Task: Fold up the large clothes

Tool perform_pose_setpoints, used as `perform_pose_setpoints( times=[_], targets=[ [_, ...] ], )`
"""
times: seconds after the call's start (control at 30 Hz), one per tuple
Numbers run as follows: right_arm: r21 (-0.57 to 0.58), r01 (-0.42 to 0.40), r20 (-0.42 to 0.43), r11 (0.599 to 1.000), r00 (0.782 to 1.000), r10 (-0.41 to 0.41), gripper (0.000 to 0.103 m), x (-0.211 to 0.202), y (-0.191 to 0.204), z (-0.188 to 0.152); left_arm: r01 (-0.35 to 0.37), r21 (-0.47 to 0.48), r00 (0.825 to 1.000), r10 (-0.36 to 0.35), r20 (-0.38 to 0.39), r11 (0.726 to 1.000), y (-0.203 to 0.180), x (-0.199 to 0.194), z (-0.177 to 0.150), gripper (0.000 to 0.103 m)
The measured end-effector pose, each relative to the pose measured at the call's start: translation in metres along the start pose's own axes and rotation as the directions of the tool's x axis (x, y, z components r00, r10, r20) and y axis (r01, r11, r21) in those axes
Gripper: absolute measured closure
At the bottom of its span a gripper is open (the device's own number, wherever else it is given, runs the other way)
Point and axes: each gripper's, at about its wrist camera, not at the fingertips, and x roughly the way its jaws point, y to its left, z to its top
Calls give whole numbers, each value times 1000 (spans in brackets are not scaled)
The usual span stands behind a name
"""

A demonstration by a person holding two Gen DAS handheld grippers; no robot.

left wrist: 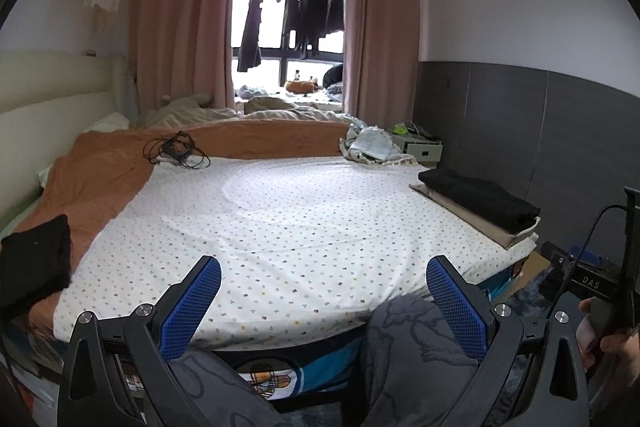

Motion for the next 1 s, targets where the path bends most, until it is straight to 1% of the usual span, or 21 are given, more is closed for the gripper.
perform_pose_setpoints(
  times=[0.13, 0.33, 0.47, 0.7, 0.83, 1.0],
  targets=[
    [6, 9, -10, 1000, 1000, -9, 0, 2, -2, 1, -3, -27, 1000, 3, -2, 1000, 7, 0, -1, 1],
    [12, 7, -17, 1000, 1000, -7, 0, 4, -1, 0, -19, -23, 1000, 19, 1, 1000, 12, -2, -4, 1],
    [16, -4, -16, 1000, 1000, 4, 0, 4, 1, -1, -16, -26, 1000, 16, 0, 1000, 13, -3, -4, 1],
    [-11, -4, -18, 1000, 1000, 4, 0, 3, 8, -1, -16, -27, 1000, 16, 3, 999, 15, -6, -4, 1],
    [-61, 12, -12, 998, 1000, -13, 0, -1, 15, -1, -15, -24, 1000, 15, 0, 1000, 15, -5, -4, 1],
    [-55, -1, -24, 999, 1000, 0, 0, -5, 17, -2, -14, -27, 1000, 14, 1, 1000, 17, -10, -8, 1]
  ],
)
